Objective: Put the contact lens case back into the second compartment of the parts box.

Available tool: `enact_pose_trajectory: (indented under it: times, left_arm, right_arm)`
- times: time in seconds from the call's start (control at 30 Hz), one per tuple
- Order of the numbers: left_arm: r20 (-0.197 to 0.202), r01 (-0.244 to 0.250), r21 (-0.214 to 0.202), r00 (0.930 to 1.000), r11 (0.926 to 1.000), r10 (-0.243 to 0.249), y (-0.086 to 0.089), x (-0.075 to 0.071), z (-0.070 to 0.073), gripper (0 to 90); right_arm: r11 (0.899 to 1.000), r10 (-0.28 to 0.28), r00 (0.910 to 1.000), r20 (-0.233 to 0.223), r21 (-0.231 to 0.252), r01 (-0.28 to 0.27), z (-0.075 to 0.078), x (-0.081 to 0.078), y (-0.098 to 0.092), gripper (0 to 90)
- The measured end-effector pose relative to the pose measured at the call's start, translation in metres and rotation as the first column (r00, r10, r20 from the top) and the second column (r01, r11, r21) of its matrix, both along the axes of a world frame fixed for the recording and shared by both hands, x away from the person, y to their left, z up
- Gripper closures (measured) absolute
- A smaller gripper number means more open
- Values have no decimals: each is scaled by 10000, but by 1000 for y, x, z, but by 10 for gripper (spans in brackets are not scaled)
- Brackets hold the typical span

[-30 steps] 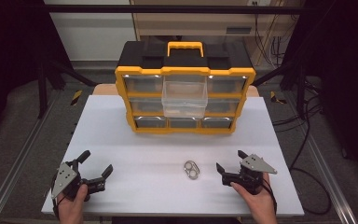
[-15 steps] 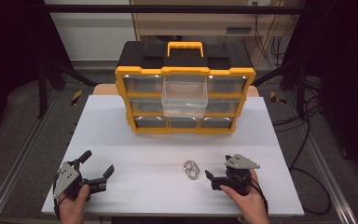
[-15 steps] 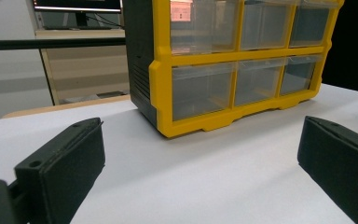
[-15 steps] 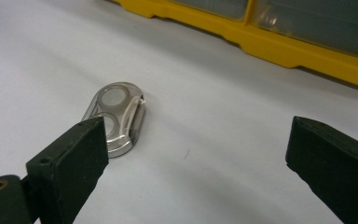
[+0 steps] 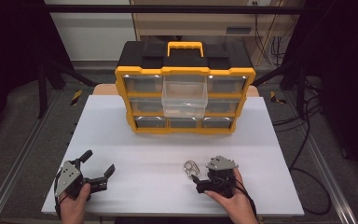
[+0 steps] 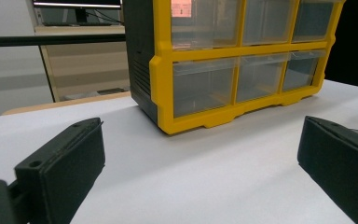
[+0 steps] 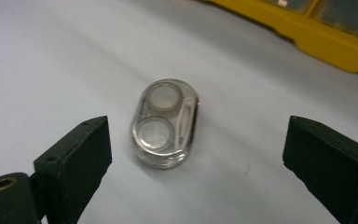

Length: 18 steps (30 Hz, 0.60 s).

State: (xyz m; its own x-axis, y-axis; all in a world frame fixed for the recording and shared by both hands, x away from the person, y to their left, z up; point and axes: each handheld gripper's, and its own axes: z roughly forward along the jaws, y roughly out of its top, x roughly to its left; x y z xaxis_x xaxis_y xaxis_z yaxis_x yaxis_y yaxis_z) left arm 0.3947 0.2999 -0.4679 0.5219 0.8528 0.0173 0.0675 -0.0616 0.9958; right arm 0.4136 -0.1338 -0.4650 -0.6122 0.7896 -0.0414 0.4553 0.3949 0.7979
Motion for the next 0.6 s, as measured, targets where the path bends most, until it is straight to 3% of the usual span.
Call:
enact_pose_trajectory:
  times: [0.07,0.37,0.6]
  left_arm:
    - [-25,-19,26,10000,10000,19,0,-1,0,4]
    - [-23,-9,43,10000,10000,9,1,0,-1,4]
    - [-40,16,92,10000,10000,-15,1,2,-1,4]
  right_arm:
    - [10000,38,9995,-314,-60,-40,0,0,5,82]
    - [9985,-16,9962,-873,-551,-32,-1,11,20,106]
    - [9973,-92,9877,-1559,-738,-24,-4,21,27,171]
